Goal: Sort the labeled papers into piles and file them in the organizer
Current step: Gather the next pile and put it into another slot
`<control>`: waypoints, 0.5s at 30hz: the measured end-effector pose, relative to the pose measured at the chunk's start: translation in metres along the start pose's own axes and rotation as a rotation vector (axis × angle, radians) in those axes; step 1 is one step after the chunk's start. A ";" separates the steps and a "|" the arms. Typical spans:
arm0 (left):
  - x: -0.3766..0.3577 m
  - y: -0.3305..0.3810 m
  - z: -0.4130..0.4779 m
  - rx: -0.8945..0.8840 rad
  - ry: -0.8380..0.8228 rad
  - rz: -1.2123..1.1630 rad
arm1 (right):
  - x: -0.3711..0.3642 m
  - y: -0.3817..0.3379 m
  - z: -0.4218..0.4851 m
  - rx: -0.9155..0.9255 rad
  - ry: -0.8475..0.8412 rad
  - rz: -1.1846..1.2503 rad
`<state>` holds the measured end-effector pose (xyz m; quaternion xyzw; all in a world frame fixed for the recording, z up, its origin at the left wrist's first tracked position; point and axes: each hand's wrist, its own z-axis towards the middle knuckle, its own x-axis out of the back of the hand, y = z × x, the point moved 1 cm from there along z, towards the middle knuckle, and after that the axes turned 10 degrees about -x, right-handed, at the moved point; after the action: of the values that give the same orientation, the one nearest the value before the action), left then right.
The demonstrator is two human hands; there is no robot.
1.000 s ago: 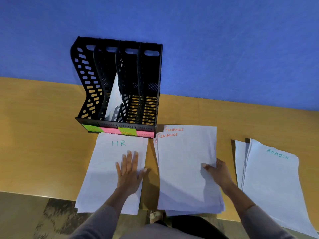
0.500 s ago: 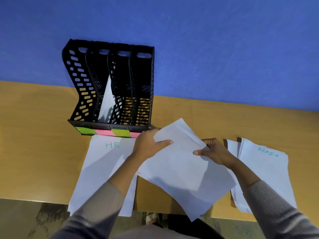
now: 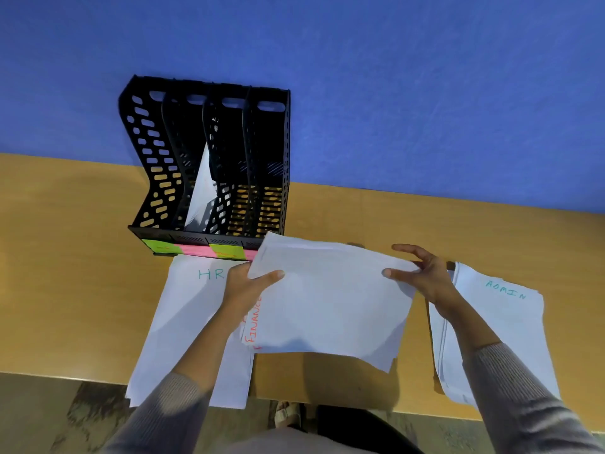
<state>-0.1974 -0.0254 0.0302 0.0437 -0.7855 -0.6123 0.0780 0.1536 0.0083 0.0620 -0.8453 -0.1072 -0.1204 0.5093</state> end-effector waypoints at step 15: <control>-0.015 -0.014 -0.025 0.003 0.056 -0.124 | -0.055 0.042 -0.041 -0.140 -0.087 0.273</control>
<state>-0.1785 -0.0507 0.0213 0.1095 -0.7797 -0.6134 0.0619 0.1105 -0.0502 0.0281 -0.8900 -0.0049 -0.0204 0.4555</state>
